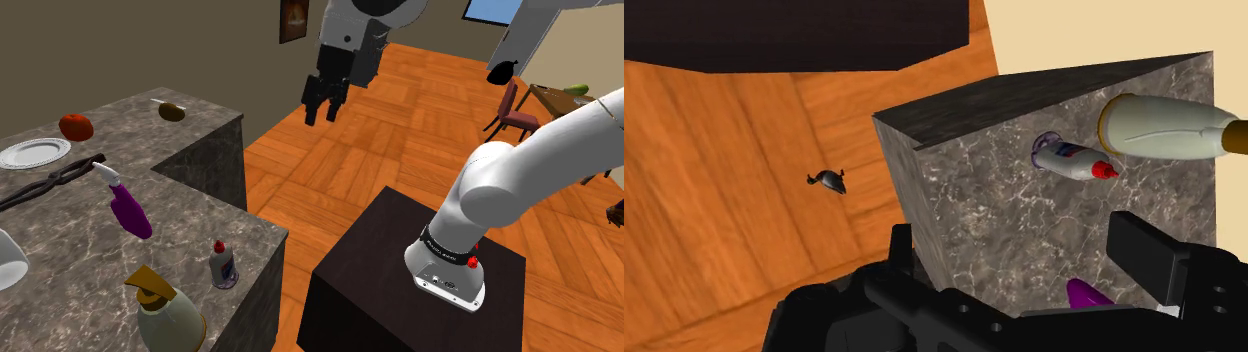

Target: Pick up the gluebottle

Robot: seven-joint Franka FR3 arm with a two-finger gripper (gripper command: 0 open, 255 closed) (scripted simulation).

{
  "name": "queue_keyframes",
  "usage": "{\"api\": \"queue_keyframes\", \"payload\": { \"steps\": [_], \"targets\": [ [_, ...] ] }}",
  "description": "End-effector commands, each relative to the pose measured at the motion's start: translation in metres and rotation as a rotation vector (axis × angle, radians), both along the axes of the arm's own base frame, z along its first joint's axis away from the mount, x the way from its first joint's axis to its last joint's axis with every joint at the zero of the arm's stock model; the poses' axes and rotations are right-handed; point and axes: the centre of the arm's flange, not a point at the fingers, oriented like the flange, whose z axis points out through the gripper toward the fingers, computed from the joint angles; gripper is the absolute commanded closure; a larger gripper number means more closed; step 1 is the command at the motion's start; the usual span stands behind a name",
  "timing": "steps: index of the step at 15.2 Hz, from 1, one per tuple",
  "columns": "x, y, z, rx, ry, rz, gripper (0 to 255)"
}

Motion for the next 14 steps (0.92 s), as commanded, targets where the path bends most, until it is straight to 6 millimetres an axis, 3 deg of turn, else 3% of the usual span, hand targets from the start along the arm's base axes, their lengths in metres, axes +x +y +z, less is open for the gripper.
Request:
{"api": "queue_keyframes", "payload": {
  "steps": [1,14],
  "targets": [
    [0.009,0.015,-0.021,0.019,0.024,-0.012,0],
    [0.061,0.122,-0.143,0.137,0.182,-0.082,0]
  ]
}}
